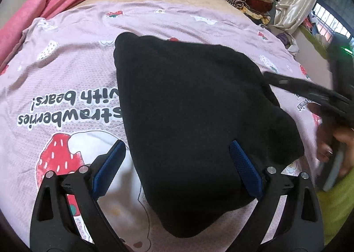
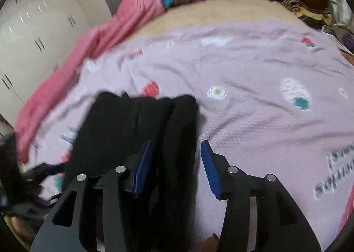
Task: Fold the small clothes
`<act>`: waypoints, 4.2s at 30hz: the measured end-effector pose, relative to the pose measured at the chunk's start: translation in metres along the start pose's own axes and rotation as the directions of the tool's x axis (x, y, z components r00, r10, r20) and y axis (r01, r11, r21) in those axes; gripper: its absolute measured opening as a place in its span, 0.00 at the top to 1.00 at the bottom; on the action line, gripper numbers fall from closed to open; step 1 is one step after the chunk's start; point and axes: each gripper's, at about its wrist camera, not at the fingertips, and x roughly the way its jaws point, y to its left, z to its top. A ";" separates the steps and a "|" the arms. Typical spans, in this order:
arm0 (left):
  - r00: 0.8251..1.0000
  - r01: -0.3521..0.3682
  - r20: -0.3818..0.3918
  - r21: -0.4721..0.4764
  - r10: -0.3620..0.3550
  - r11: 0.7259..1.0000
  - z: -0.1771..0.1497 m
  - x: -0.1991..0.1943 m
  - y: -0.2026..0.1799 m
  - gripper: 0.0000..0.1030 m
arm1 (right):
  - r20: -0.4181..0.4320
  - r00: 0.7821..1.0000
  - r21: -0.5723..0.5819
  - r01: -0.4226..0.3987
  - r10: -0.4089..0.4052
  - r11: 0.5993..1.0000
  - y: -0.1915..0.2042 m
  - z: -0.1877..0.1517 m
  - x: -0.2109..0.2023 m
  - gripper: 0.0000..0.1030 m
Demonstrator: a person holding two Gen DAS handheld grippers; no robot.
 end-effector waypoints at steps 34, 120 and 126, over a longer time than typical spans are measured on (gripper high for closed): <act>1.000 0.031 -0.002 0.019 -0.031 0.999 -0.025 -0.017 -0.020 0.15 | -0.039 0.999 -0.053 0.032 -0.034 0.998 0.027 -0.068 -0.023 0.64; 0.958 -0.081 0.281 0.053 0.063 0.995 -0.132 -0.165 0.018 0.09 | 0.345 0.899 -0.137 0.333 -0.270 0.933 0.125 -0.186 -0.176 0.04; 0.969 -0.048 0.246 0.041 0.037 0.998 -0.152 -0.147 0.024 0.09 | 0.324 0.897 -0.084 0.345 -0.301 0.935 0.116 -0.203 -0.168 0.04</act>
